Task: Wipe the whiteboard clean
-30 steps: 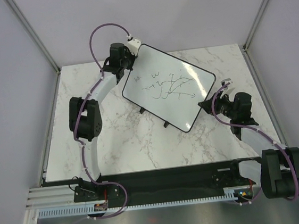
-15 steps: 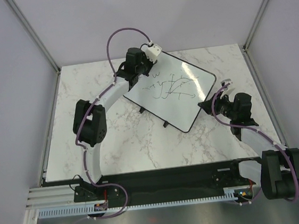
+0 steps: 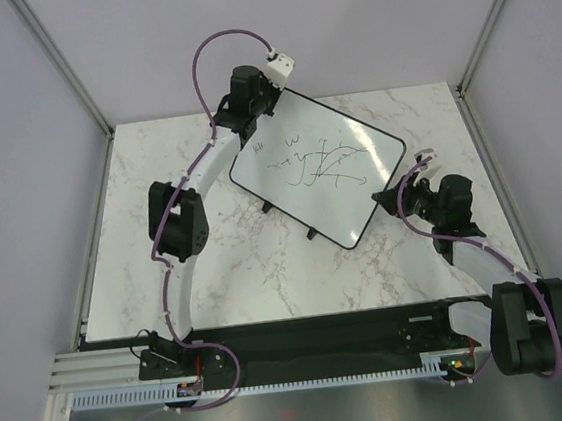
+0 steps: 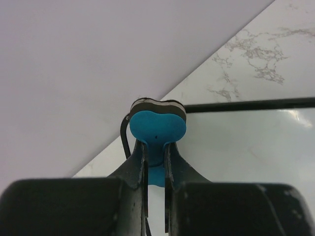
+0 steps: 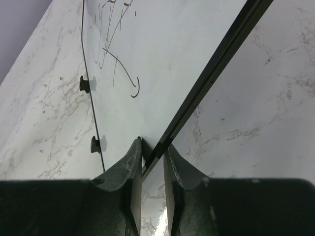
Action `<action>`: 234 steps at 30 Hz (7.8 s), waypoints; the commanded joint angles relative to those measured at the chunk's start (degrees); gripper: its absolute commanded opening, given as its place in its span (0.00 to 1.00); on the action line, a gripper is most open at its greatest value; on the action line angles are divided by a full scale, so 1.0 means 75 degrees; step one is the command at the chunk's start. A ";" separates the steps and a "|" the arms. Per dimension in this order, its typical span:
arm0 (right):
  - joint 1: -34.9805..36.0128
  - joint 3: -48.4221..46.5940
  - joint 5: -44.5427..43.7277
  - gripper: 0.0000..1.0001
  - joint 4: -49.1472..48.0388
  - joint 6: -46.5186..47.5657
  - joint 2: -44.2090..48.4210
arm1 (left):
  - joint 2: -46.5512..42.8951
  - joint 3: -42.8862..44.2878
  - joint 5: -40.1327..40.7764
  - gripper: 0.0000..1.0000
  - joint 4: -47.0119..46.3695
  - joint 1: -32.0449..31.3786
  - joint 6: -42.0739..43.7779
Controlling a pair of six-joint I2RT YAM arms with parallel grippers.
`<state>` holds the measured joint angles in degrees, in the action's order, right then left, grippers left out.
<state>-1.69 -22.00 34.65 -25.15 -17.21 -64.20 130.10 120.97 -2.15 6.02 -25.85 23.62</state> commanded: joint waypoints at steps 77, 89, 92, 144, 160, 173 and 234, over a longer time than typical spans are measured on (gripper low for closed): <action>0.0015 0.0062 -0.0531 0.00 -0.0139 0.0666 0.0147 | -0.1538 -0.4527 -0.0322 0.02 -0.0135 -0.0338 0.0800; 0.0027 0.0074 -0.0554 0.00 -0.0186 0.0643 0.0100 | -0.1984 -0.4352 -0.1213 0.02 0.0064 -0.0656 0.0179; 0.0015 0.0074 -0.0554 0.00 -0.0174 0.0654 0.0076 | -0.1821 -0.4176 -0.1038 0.02 0.0146 -0.0539 0.0179; 0.0038 0.0050 -0.0613 0.00 -0.0069 0.0689 0.0217 | -0.2019 -0.4715 -0.0453 0.02 0.0674 -0.1605 -0.0934; 0.0050 0.0050 -0.0589 0.00 -0.0081 0.0654 0.0228 | -0.1469 -0.4434 0.0650 0.02 0.0416 0.0305 -0.0735; 0.0038 0.0074 -0.0589 0.00 -0.0081 0.0666 0.0241 | -0.1949 -0.4132 -0.0510 0.02 0.0369 -0.0432 -0.0840; 0.0109 0.0003 -0.0718 0.00 0.0154 0.0807 0.0322 | -0.0602 -0.1260 0.0603 0.02 0.1095 -0.0821 -0.0289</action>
<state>-0.84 -21.89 31.22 -23.53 -16.08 -62.92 122.50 107.33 -1.76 14.81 -37.26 21.06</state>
